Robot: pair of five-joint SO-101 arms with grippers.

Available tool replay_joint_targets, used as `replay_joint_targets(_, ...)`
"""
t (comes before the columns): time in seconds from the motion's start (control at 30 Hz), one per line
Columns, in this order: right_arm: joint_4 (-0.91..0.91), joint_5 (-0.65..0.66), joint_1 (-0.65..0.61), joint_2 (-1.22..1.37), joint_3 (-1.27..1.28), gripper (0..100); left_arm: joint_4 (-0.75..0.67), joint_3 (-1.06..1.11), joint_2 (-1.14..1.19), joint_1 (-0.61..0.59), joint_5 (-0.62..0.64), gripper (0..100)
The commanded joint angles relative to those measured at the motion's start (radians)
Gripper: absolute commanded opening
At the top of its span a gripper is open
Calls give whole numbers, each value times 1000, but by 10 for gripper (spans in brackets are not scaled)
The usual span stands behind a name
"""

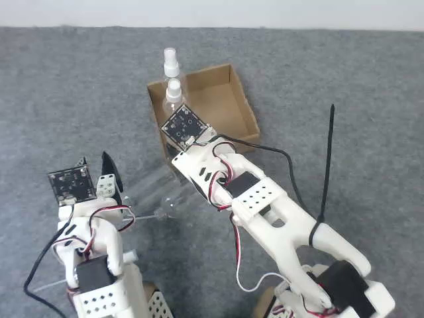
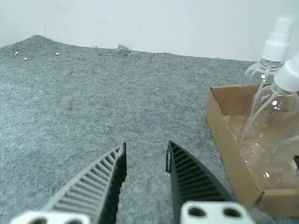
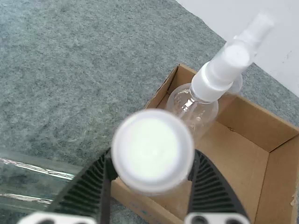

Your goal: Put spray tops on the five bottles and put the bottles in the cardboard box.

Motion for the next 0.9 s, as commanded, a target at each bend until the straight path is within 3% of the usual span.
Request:
replay_joint_targets(0.0,-51,-9,-2,22,-72,97,-32,-2,-17,-2,0,130)
replay_joint_targets(0.63,-262,-9,-2,229,-72,101,-32,-2,-17,-2,0,130)
replay_joint_targets(0.87,-245,-9,-2,263,-104,102,-32,-1,-17,-2,0,130)
